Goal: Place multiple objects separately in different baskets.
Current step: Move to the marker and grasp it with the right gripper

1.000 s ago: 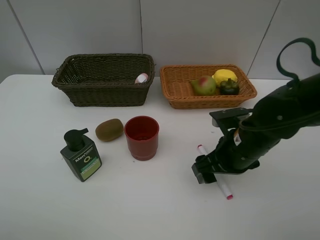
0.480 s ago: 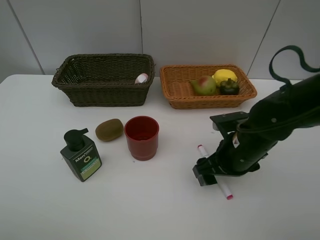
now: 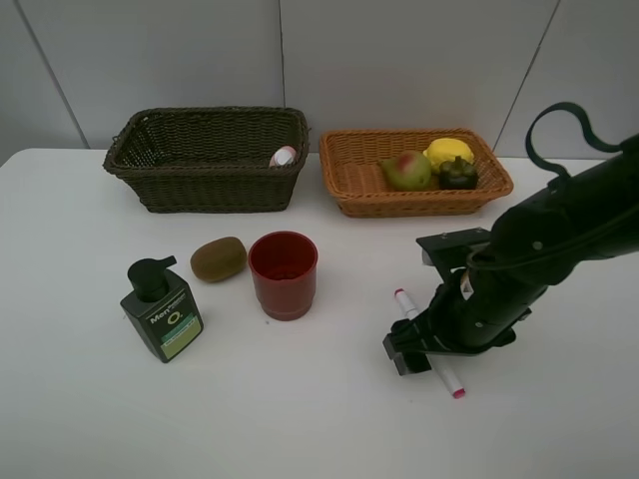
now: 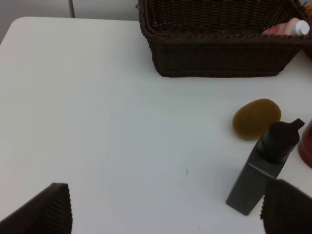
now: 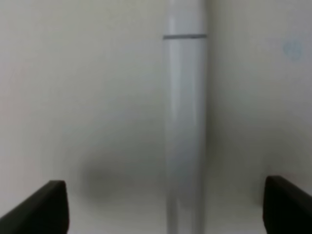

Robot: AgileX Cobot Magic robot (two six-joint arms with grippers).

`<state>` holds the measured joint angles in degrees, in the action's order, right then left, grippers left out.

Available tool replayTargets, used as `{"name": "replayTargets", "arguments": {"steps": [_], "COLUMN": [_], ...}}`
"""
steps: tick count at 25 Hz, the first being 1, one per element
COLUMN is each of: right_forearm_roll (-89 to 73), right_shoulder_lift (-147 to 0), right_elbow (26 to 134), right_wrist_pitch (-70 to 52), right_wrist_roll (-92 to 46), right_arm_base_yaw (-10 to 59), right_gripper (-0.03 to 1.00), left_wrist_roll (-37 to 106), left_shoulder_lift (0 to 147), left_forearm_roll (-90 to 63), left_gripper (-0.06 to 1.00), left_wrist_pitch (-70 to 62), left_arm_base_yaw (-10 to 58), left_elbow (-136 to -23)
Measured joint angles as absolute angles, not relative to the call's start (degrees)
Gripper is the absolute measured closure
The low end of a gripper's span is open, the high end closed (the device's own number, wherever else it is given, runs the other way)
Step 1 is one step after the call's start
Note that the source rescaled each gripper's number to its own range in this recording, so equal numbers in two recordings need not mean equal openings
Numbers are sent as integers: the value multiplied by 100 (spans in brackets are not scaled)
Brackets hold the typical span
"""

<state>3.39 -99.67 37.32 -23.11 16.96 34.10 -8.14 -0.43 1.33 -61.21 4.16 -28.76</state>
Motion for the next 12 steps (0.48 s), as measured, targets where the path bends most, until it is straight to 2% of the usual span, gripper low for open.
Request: {"name": "replayTargets", "arguments": {"steps": [6,12], "right_forearm_roll": [339,339], "right_shoulder_lift": [-9967,-9967], "right_elbow": [3732,3732], "right_wrist_pitch": [-2306,-2325], "right_wrist_roll": [1696,1696], "right_arm_base_yaw": [3410,3410], "right_gripper": [13,20], "left_wrist_roll": [-814,-814], "left_shoulder_lift": [-43,-43], "left_forearm_roll": [133,133], "left_gripper": [-6,-6], "left_wrist_pitch": [-6121,-6121], "left_arm_base_yaw": [416,416], "left_elbow": [-2876,-2876]}}
